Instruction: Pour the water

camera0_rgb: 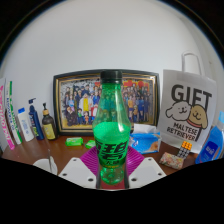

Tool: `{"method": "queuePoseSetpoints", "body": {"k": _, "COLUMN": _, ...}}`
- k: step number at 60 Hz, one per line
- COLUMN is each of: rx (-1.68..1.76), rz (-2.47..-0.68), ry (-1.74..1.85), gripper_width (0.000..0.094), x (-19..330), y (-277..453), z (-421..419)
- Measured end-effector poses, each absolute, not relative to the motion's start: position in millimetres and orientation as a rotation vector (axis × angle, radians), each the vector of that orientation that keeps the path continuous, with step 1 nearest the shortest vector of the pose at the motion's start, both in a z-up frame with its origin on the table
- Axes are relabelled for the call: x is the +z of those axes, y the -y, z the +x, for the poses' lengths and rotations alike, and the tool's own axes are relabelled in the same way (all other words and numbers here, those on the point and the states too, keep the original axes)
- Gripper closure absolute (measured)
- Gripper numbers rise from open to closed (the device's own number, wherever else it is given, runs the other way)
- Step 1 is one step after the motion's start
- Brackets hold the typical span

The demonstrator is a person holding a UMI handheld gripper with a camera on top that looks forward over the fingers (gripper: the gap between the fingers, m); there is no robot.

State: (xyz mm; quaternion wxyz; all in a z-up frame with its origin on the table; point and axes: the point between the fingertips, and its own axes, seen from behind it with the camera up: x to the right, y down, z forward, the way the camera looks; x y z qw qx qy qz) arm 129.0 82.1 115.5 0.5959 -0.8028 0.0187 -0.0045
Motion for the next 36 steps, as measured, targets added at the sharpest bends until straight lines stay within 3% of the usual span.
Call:
{"method": "queuePoseSetpoints", "body": {"k": 10, "rx": -0.021, "rz": -1.909, "ry": -0.054, "gripper_width": 0.0617, "x": 76, "y": -80, "z": 136}}
{"method": "queuePoseSetpoints", "body": {"k": 21, "rx": -0.027, "rz": -1.858, "ry": -0.057, "gripper_width": 0.0582, "x": 78, "y": -79, "z": 138}}
{"method": "queuePoseSetpoints", "body": {"k": 29, "rx": -0.021, "rz": -1.89, "ry": -0.076, "gripper_width": 0.0404, "x": 74, "y": -77, "z": 139}}
{"method": "queuePoseSetpoints", "body": {"k": 31, "rx": -0.014, "rz": -1.913, "ry": -0.083, "gripper_width": 0.0278, "x": 70, "y": -74, "z": 138}}
{"method": "queuePoseSetpoints", "body": {"k": 33, "rx": -0.01, "rz": -1.932, "ry": -0.091, "gripper_width": 0.0097, "x": 68, "y": -72, "z": 138}}
{"method": "queuePoseSetpoints", "body": {"k": 34, "rx": -0.011, "rz": -1.941, "ry": -0.095, "gripper_width": 0.0068, "x": 67, "y": -70, "z": 138}}
{"method": "queuePoseSetpoints", "body": {"k": 36, "rx": -0.017, "rz": -1.957, "ry": -0.098, "gripper_width": 0.0119, "x": 66, "y": -66, "z": 138}}
